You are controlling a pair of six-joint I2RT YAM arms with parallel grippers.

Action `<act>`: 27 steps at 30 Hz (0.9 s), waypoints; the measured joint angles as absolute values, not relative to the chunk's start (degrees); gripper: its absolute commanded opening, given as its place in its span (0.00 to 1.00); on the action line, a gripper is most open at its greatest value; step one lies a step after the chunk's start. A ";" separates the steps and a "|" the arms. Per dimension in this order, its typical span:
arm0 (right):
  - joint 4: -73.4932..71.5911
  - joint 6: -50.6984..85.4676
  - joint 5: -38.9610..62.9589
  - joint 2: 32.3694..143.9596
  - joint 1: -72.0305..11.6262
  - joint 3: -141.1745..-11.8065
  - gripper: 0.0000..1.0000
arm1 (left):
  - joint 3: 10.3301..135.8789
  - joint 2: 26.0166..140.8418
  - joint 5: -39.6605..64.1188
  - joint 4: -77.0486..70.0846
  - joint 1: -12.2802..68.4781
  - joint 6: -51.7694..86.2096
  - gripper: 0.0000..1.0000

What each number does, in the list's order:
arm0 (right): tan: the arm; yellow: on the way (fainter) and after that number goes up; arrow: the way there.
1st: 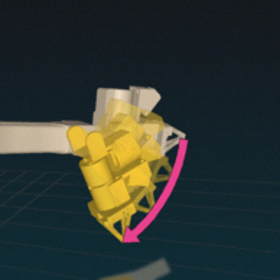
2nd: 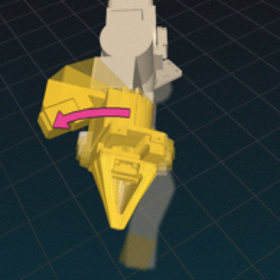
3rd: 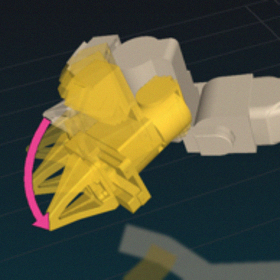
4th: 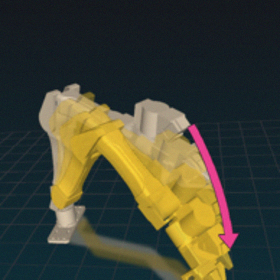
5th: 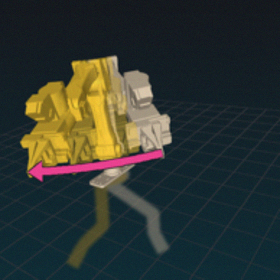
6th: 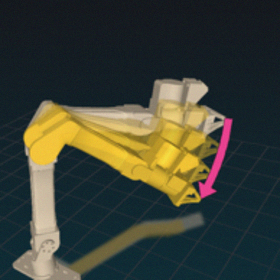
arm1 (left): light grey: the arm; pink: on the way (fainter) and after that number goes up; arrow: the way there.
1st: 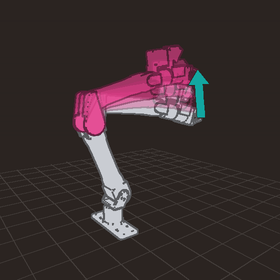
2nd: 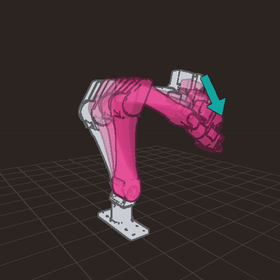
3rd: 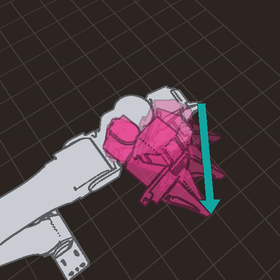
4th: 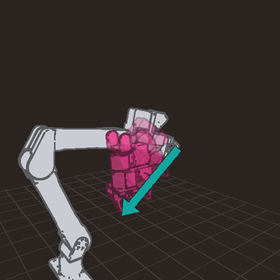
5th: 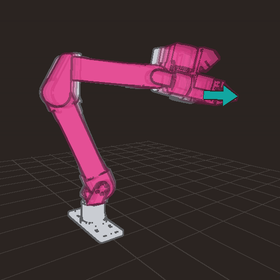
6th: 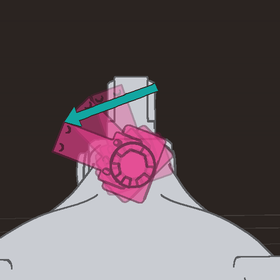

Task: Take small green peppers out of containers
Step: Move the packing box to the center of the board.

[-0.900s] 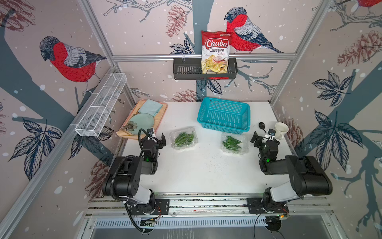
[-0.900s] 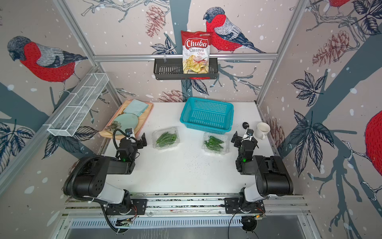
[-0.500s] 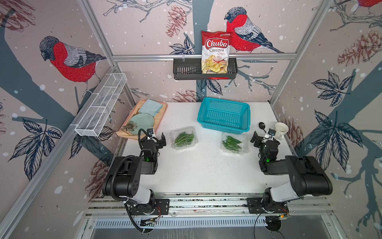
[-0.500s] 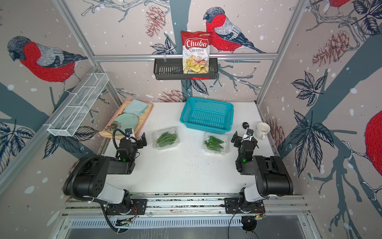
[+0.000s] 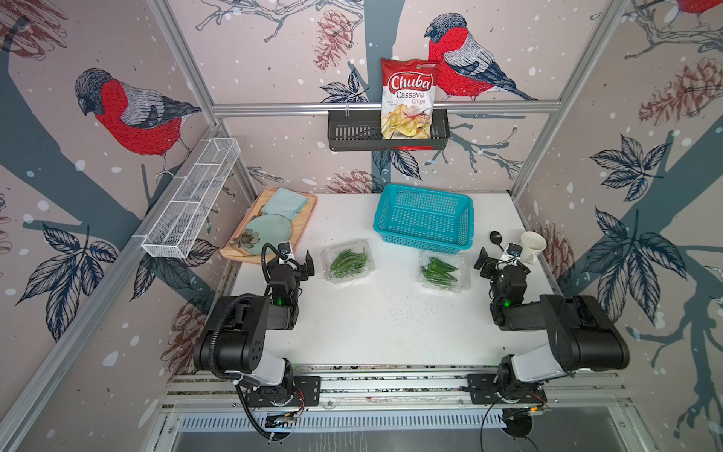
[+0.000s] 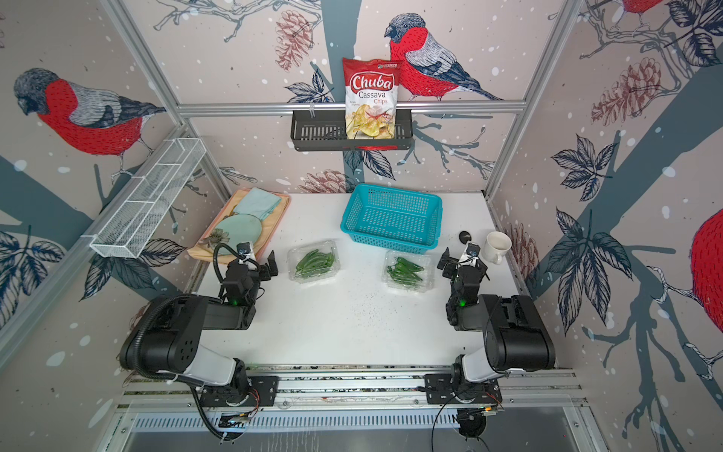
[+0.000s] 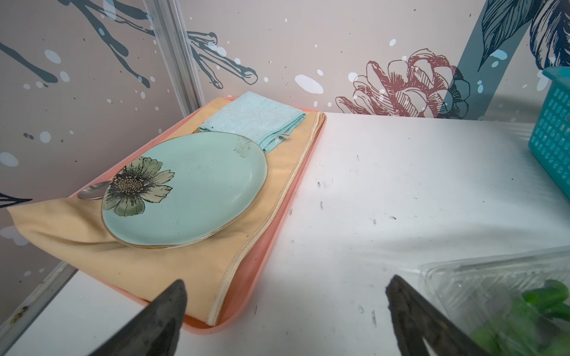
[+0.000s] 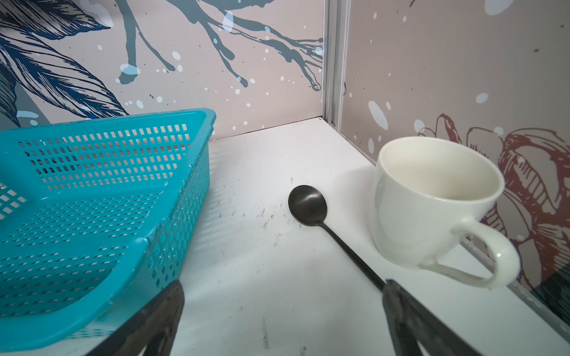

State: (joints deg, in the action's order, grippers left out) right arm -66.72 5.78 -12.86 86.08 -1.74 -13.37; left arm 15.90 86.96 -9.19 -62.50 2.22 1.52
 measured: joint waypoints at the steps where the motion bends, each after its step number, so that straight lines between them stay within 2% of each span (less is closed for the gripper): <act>1: -66.76 5.78 -12.86 86.08 -1.76 -13.37 0.99 | 15.90 86.96 -9.19 -62.50 2.17 1.52 0.98; 7: -66.70 5.78 -13.56 85.65 -2.02 -13.41 0.99 | 16.88 85.56 -12.47 -61.60 2.09 2.17 0.98; 9: -62.57 5.87 -16.14 84.12 -2.74 -15.92 0.99 | 22.04 84.27 -17.41 -53.93 2.00 4.36 0.98; 13: -43.05 10.66 -22.09 81.67 -3.36 -32.73 0.99 | 40.10 83.13 -22.72 -34.76 1.08 9.17 0.98; 19: -5.85 17.30 -23.88 86.65 -8.82 -57.76 1.00 | 60.29 86.91 -17.06 -6.26 1.26 16.16 0.97; 21: 0.91 17.91 -21.23 86.15 -12.64 -59.57 1.00 | 65.80 89.21 -14.09 0.32 2.00 17.89 0.97; 27: 9.23 17.98 -0.54 85.27 -23.55 -60.62 0.99 | 76.97 98.72 -1.08 13.58 5.78 17.54 0.97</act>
